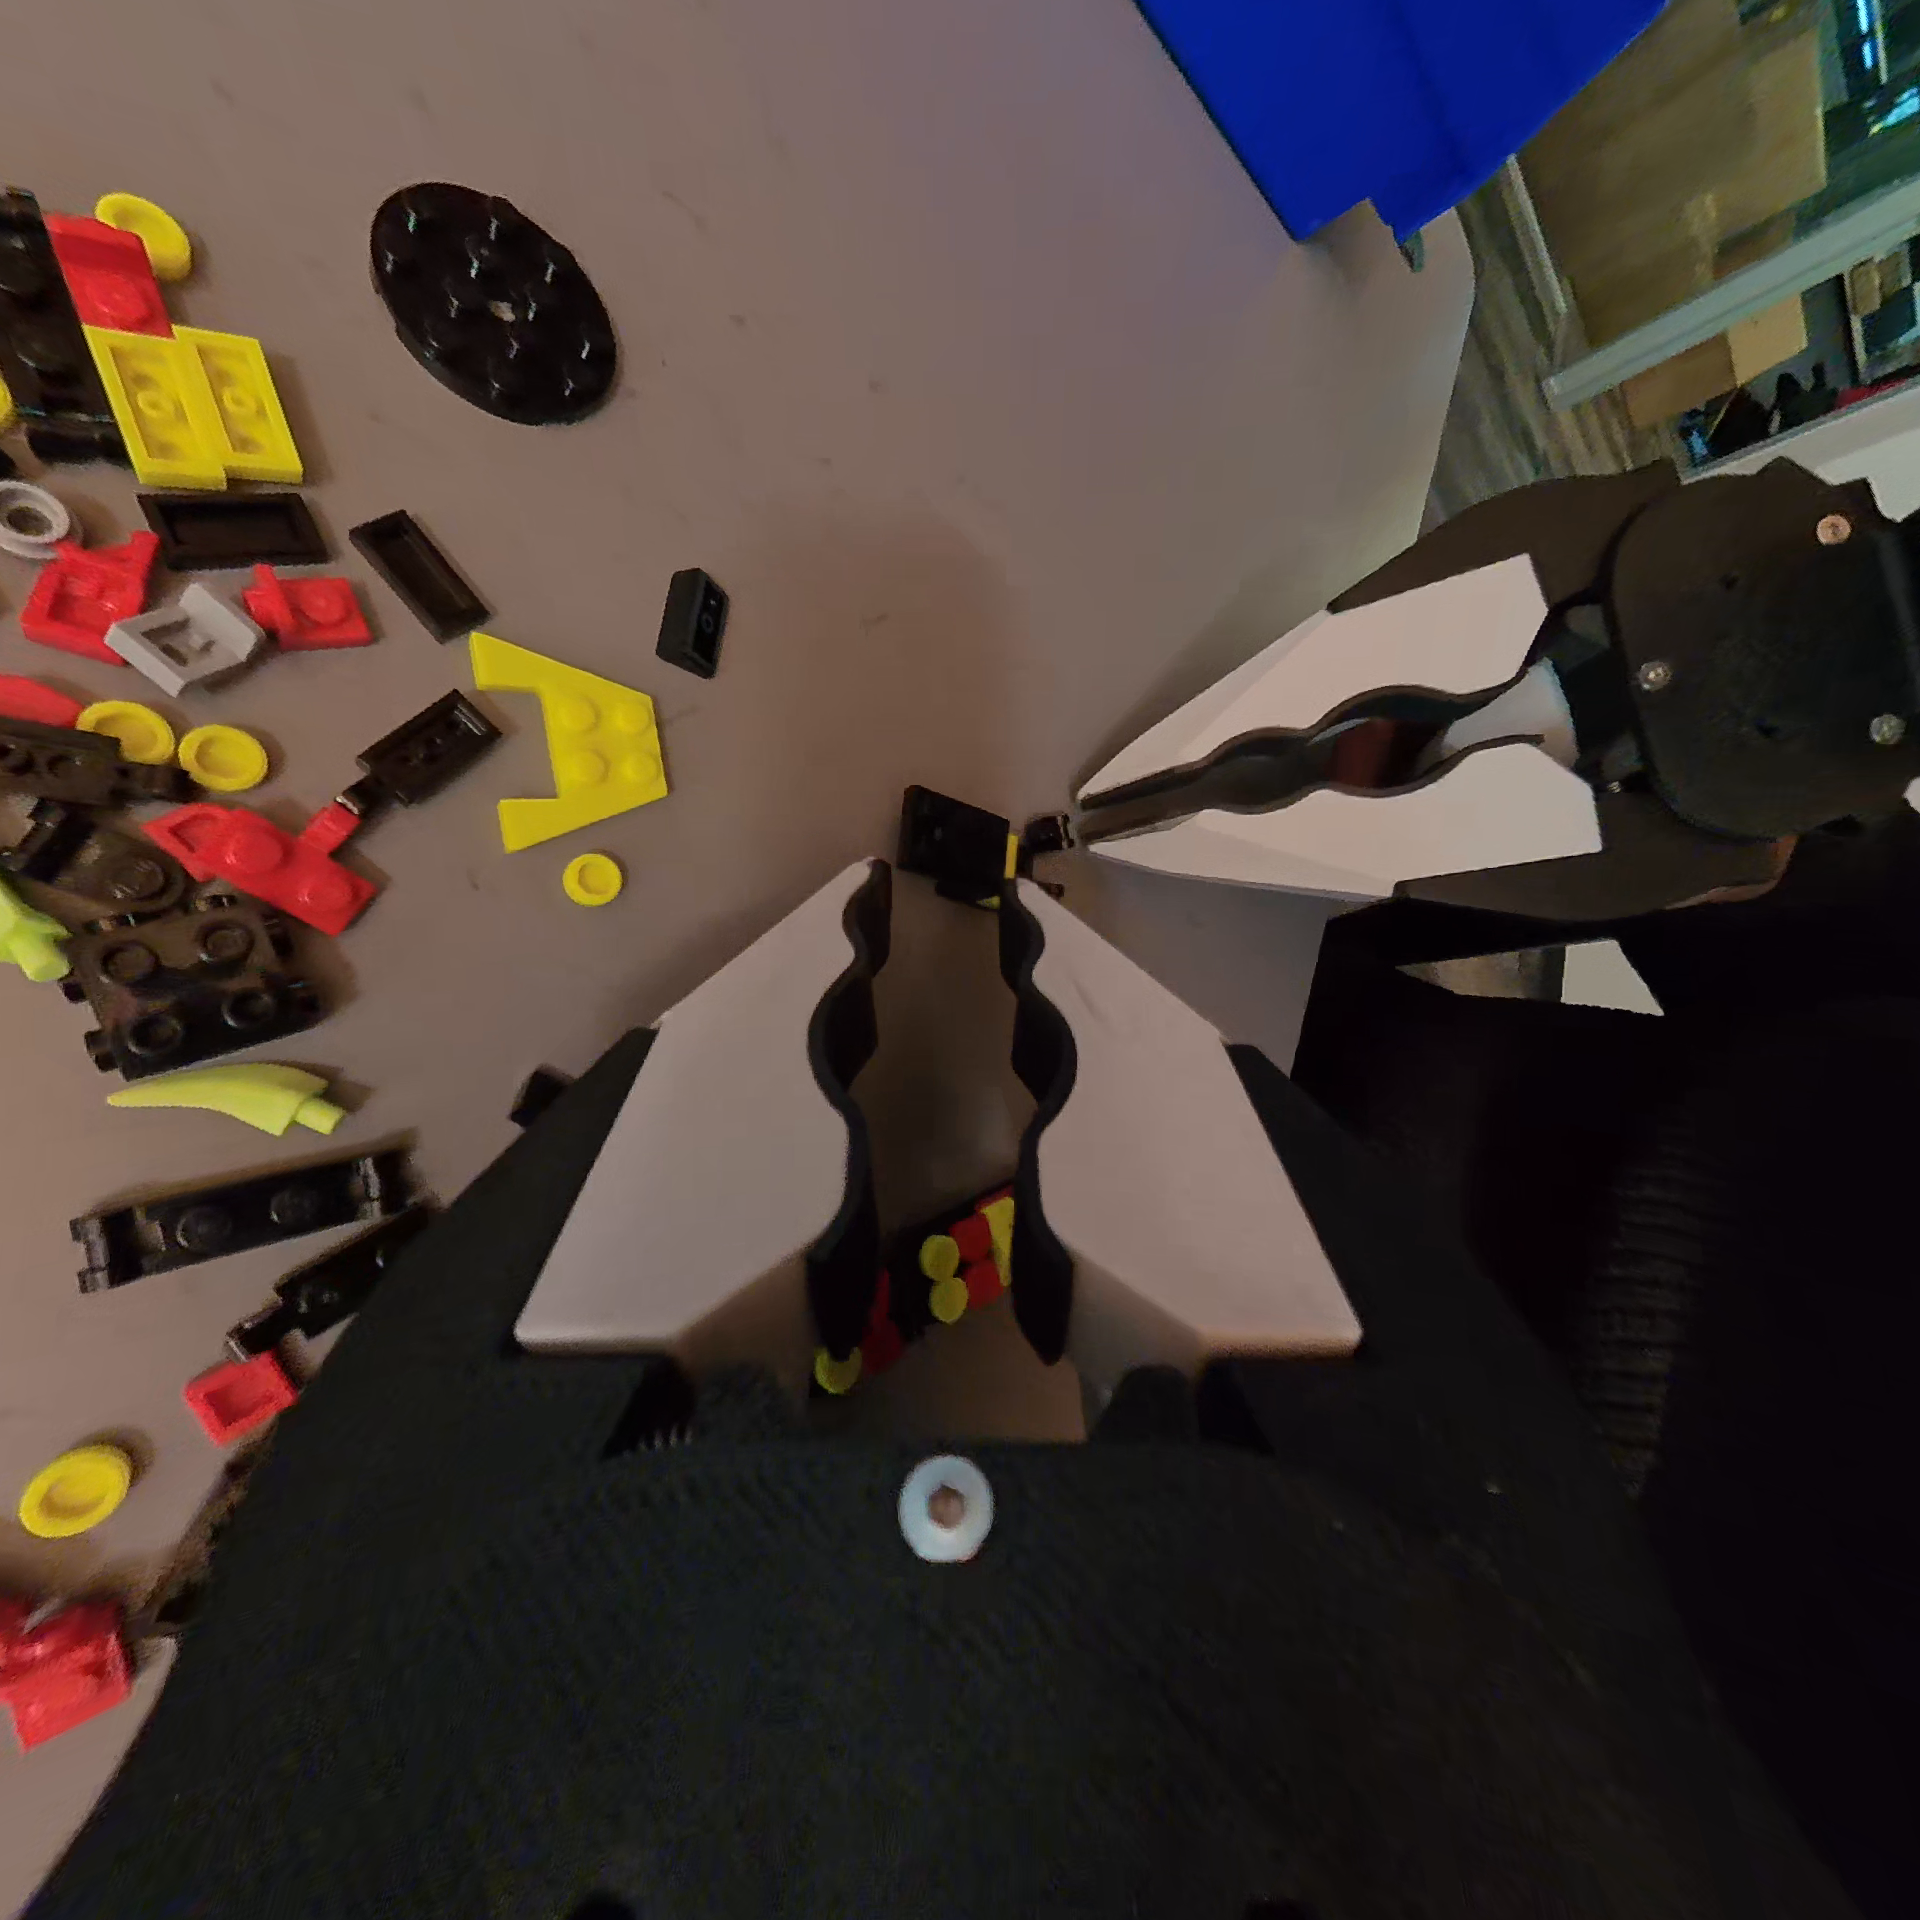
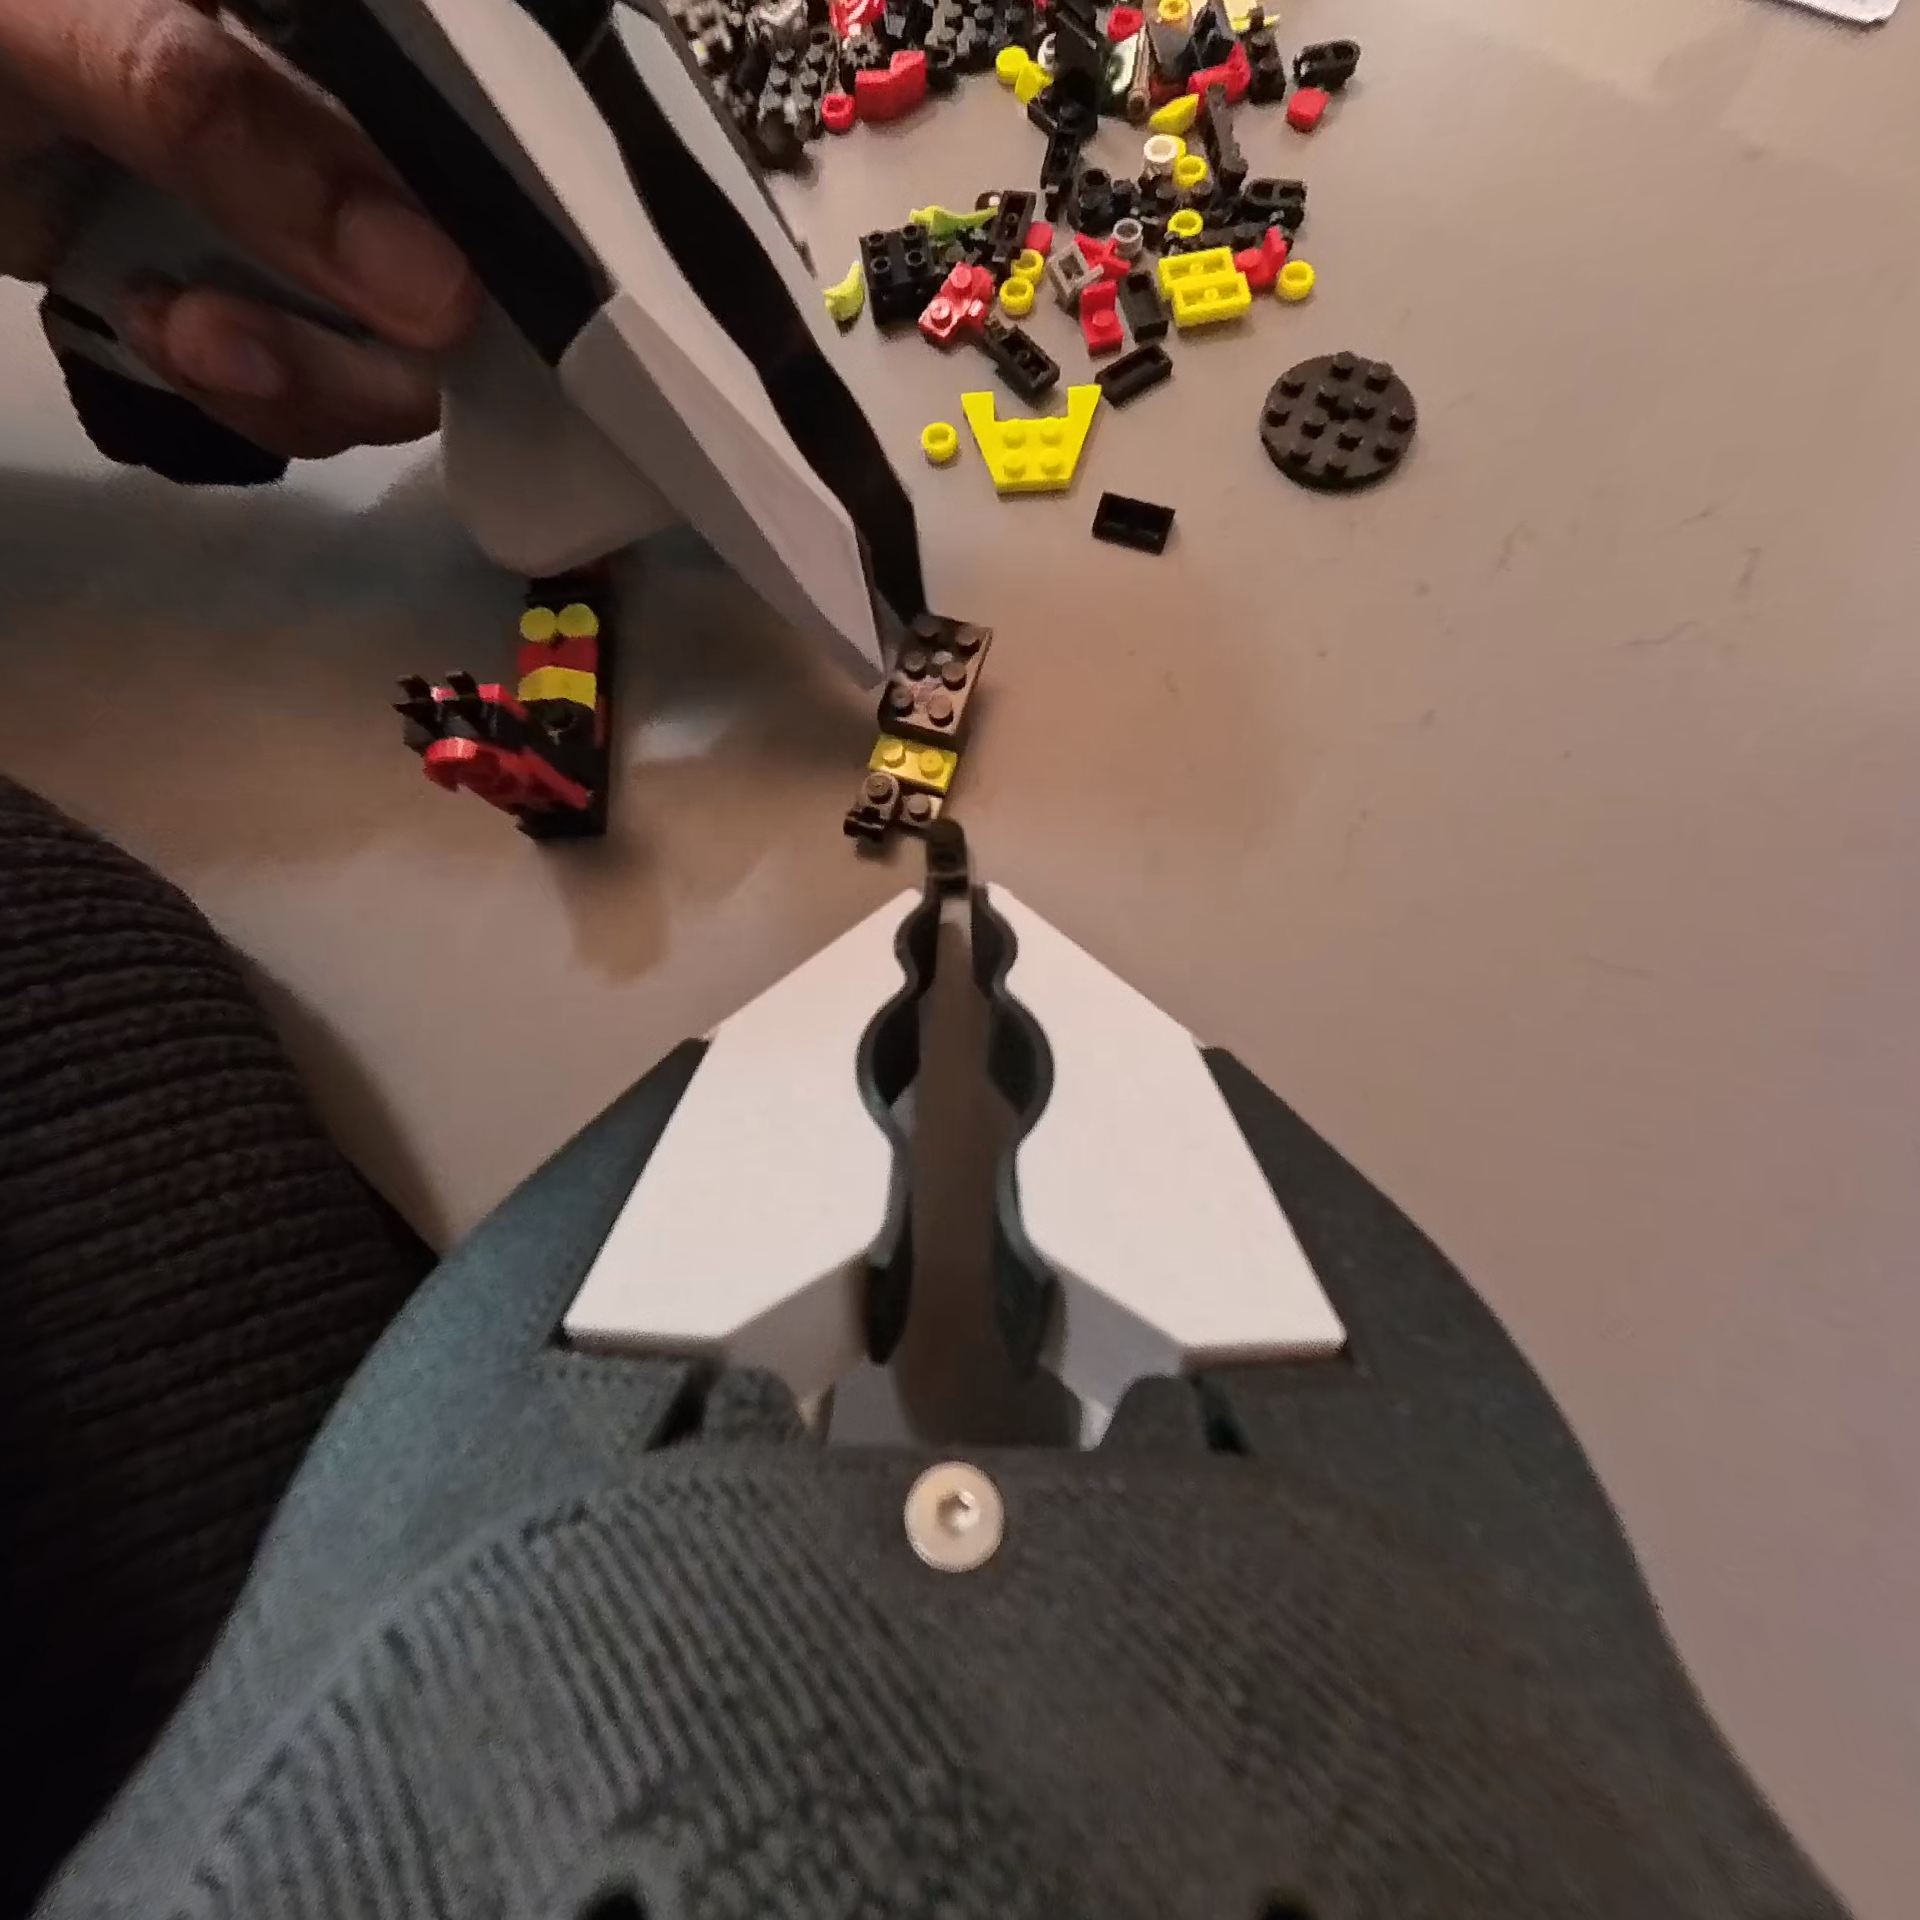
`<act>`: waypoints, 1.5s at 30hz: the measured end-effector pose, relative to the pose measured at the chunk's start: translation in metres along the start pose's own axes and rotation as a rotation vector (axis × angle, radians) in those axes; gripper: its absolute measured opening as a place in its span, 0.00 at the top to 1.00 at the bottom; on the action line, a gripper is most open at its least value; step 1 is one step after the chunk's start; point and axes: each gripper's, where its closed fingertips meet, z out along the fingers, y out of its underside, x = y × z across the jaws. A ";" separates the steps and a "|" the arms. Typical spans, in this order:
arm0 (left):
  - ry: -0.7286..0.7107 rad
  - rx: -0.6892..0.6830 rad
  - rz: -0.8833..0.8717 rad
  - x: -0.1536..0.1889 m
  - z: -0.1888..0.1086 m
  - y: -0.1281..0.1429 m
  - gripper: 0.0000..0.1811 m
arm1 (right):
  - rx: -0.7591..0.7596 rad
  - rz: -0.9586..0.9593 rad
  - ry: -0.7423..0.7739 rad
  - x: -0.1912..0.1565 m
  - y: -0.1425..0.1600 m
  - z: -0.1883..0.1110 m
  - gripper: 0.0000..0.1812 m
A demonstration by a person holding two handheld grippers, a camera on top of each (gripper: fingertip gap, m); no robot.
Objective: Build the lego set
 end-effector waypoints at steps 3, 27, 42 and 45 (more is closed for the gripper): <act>0.002 -0.009 0.004 0.001 0.000 0.001 0.90 | 0.024 0.017 -0.020 -0.001 -0.004 -0.002 0.97; 0.003 -0.010 -0.016 0.001 0.004 0.003 0.91 | 0.024 -0.013 -0.049 -0.001 -0.008 0.006 0.98; -0.001 -0.013 -0.014 0.002 0.004 0.004 0.91 | 0.027 -0.027 -0.067 -0.003 -0.009 0.005 0.96; 0.000 -0.013 -0.016 0.002 0.004 0.004 0.91 | 0.030 -0.039 -0.082 -0.003 -0.010 0.003 0.96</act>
